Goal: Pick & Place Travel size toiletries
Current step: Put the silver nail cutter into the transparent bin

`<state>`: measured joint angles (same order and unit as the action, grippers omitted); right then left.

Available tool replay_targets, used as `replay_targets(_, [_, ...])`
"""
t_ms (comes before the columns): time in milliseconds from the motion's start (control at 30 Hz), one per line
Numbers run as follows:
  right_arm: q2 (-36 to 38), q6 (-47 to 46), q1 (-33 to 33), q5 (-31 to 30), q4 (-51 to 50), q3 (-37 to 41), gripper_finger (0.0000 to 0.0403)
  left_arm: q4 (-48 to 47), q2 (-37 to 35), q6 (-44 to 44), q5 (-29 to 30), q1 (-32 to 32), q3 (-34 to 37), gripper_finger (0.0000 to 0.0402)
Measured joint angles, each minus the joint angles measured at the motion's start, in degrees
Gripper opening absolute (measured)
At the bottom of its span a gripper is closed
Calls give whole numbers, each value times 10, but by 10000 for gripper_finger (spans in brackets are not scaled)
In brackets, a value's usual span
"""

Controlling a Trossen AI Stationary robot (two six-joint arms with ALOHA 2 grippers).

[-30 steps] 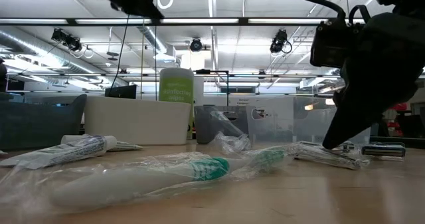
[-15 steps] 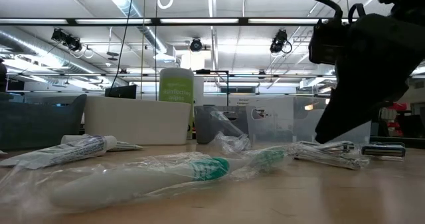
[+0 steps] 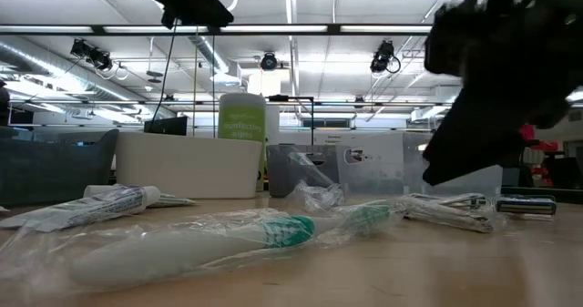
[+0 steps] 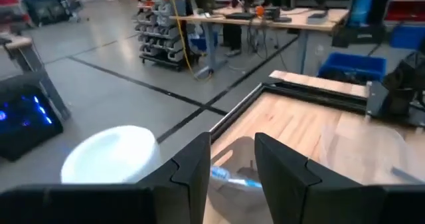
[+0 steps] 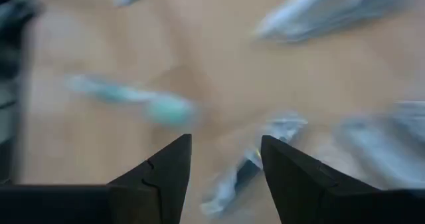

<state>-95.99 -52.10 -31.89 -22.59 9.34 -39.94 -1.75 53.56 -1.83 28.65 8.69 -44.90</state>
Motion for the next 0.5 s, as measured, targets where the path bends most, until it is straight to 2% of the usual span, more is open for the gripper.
replay_targets(33, [-1, 11, -5, 0, 0, -1, 190, -2, -1, -6, -6, 0, 3, 128])
replay_targets(233, [-22, 18, -12, -112, -22, 0, 182, 24, -2, -28, -60, -15, 11, 128])
replay_targets(400, [-66, 53, -16, -101, -24, -43, 178, 46, -2, -35, -60, -35, 11, 128])
replay_targets(500, [-96, 77, -15, -82, -82, -94, 179, 59, -2, -33, -60, -43, 11, 128])
